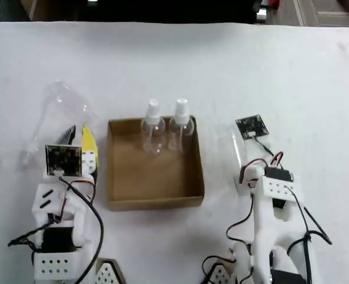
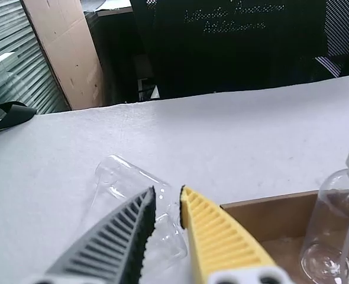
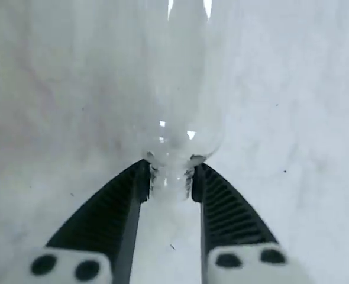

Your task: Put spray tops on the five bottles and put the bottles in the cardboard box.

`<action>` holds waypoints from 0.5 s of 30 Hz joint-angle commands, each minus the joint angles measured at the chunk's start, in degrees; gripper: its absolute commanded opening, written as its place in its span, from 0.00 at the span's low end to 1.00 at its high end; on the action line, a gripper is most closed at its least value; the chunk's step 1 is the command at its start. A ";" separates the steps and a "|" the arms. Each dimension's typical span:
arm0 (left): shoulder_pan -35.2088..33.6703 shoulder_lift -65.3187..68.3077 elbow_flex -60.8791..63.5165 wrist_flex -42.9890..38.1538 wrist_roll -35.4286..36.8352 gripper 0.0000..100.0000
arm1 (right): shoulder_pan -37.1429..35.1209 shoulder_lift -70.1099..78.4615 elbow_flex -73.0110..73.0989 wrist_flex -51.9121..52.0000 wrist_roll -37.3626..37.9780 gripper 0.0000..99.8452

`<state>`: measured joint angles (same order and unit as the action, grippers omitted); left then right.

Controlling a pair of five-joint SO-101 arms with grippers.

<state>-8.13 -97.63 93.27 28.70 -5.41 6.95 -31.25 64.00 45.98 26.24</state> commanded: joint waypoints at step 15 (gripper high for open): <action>0.48 -0.75 -1.32 -1.93 -0.44 0.07 | 4.26 -21.85 -21.19 32.57 14.68 0.02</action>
<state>-8.13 -97.63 93.27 28.70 -5.41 10.55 -45.49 50.64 68.57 33.10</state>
